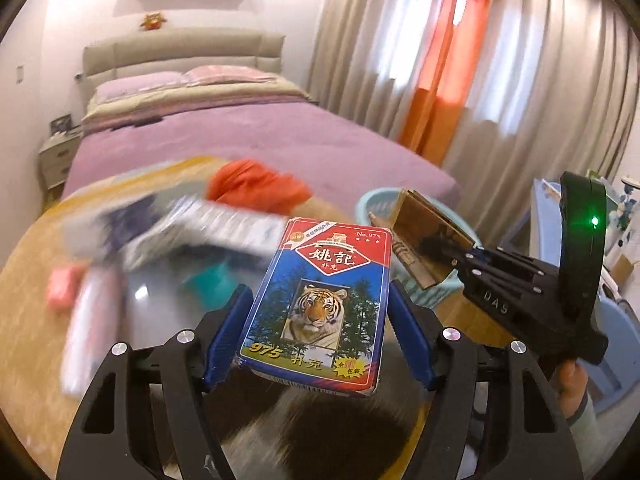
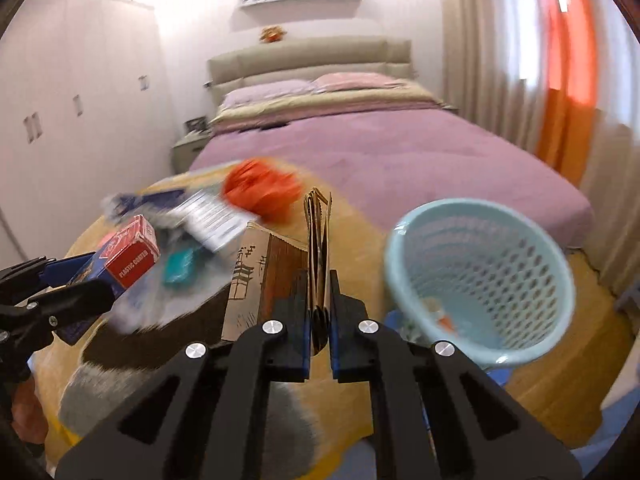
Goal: Collect trash
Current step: 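Carry the card box and booklet to the wastebasket and release both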
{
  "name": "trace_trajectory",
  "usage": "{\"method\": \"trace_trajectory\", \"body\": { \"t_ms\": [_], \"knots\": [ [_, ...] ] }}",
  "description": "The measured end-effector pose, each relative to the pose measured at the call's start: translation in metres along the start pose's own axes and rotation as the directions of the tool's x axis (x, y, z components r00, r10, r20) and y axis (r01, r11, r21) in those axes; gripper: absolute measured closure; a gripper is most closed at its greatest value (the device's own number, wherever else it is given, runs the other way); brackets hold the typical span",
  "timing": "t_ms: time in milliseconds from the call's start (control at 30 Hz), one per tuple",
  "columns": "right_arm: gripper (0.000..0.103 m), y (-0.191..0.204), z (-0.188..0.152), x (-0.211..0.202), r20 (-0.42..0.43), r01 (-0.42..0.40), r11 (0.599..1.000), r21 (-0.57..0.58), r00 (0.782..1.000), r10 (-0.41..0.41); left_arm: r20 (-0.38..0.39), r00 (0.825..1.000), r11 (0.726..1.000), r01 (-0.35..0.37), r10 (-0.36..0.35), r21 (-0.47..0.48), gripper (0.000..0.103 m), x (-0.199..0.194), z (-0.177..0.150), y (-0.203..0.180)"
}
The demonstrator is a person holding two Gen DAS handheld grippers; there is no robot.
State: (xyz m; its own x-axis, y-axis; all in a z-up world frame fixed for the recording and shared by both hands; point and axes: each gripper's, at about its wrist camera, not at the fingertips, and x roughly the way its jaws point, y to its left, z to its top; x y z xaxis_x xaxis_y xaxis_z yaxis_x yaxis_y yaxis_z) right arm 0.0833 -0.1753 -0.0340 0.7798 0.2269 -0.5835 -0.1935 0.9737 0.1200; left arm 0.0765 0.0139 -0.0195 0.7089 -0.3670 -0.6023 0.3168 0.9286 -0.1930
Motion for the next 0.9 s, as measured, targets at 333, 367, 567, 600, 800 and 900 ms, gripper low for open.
{"method": "trace_trajectory", "body": {
  "t_ms": [333,367,567,600,800,900],
  "knots": [
    [0.098,-0.099,0.029,0.030,-0.027,0.221,0.962,0.162,0.975,-0.219,-0.025,0.992,0.991,0.127,-0.126,0.030,0.036,0.092,0.066,-0.059],
    [0.098,-0.109,0.030,0.037,-0.047,0.237,0.955,0.179,0.972,-0.232,-0.038,0.990,0.990,0.138,-0.136,0.032,0.036,0.105,0.071,-0.065],
    [0.098,-0.148,0.019,0.069,-0.151,0.295,0.920,0.257,0.953,-0.264,-0.104,0.982,0.987,0.160,-0.157,0.018,0.036,0.167,0.077,-0.086],
    [0.098,-0.153,0.016,0.073,-0.164,0.300,0.916,0.266,0.951,-0.264,-0.112,0.981,0.987,0.160,-0.157,0.017,0.036,0.174,0.075,-0.089],
    [0.097,-0.169,0.005,0.088,-0.216,0.334,0.895,0.296,0.936,-0.277,-0.162,0.976,0.988,0.151,-0.147,0.011,0.035,0.206,0.068,-0.101],
    [0.097,-0.172,0.002,0.093,-0.231,0.331,0.897,0.295,0.935,-0.269,-0.159,0.975,0.988,0.156,-0.154,-0.001,0.035,0.209,0.068,-0.101]
  ]
}}
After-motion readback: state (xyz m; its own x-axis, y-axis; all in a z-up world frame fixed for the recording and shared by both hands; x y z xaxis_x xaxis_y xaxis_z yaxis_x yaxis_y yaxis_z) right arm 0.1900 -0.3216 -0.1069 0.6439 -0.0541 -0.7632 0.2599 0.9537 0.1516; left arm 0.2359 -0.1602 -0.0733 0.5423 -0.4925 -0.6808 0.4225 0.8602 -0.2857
